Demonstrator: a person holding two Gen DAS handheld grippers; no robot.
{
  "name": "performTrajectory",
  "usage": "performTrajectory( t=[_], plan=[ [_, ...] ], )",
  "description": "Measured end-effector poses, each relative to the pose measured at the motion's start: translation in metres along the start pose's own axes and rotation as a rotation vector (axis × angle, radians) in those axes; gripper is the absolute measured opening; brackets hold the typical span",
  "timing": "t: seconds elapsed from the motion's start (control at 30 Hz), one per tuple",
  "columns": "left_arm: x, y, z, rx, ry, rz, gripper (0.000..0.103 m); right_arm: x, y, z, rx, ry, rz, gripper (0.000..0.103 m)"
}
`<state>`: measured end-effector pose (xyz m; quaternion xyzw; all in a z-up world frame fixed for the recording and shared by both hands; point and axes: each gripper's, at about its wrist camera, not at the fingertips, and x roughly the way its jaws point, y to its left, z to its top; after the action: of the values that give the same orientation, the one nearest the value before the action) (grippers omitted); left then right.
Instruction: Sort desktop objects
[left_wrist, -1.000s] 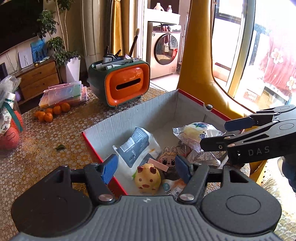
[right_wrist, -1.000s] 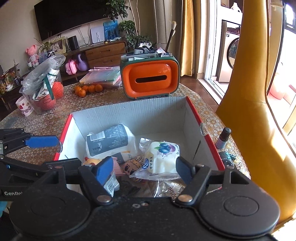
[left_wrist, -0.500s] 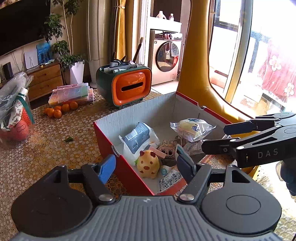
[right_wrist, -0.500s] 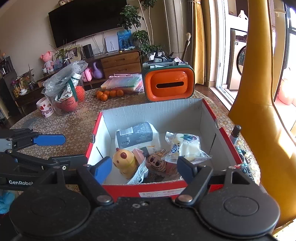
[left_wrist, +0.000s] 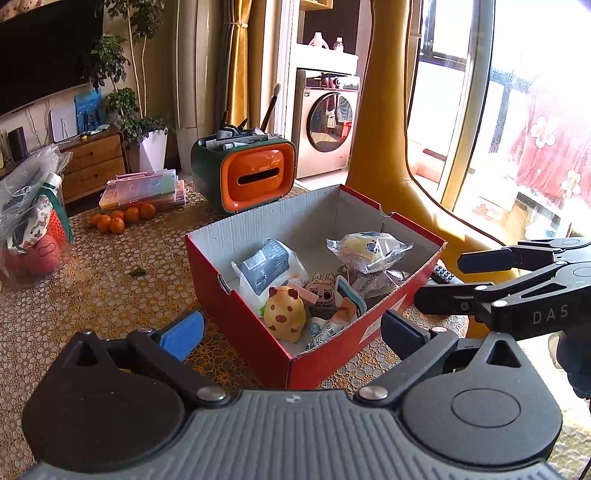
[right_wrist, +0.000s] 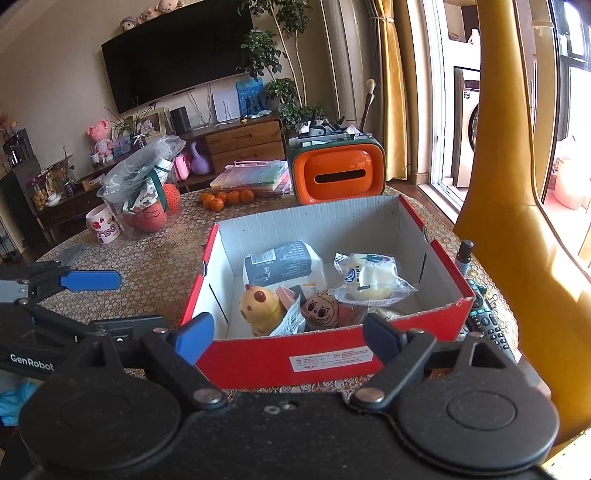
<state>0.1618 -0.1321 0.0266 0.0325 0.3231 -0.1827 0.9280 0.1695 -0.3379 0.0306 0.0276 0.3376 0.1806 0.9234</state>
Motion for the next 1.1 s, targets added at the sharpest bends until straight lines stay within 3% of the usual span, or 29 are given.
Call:
performTrajectory(
  t=[0.3,1.1],
  plan=[
    [-0.01,-0.008,-0.011,0.015,-0.02,0.025,0.103,-0.021,0.002,-0.02,0.018,-0.049,0.009,0.096],
    [-0.019,-0.019,-0.028,0.002,-0.022,-0.011,0.103,-0.04,0.007,-0.042,0.05,-0.093,-0.017,0.098]
  ],
)
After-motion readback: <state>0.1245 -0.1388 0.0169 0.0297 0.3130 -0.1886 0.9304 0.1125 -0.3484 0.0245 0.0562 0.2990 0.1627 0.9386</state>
